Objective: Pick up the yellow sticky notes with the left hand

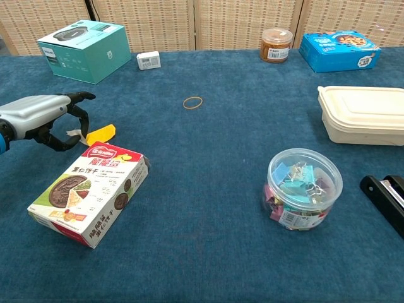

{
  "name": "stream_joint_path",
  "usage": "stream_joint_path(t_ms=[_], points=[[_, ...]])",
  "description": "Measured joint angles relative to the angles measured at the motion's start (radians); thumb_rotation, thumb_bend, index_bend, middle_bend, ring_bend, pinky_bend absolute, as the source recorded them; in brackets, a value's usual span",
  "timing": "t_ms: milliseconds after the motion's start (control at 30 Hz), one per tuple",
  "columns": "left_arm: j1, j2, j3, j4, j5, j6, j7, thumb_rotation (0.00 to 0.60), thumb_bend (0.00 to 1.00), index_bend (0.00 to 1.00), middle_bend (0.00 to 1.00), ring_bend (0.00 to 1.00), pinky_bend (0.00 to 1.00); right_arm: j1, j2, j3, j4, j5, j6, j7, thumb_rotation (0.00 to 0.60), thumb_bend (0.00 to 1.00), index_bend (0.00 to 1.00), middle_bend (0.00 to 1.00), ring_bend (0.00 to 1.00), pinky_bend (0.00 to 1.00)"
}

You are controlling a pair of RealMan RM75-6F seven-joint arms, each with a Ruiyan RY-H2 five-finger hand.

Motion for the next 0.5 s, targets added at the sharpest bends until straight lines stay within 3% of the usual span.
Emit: stream_joint_path(t_ms=[500], points=[[-0.082,0.022,-0.079,-0.070,-0.036,-0.014,0.099,0.600,0.50,0.64,0.00,0.00,0.00,0.002,-0.001,0.001,0.006,0.007,-0.007,0.002,0.600,0.00,0.00,0.00,0.00,0.00]])
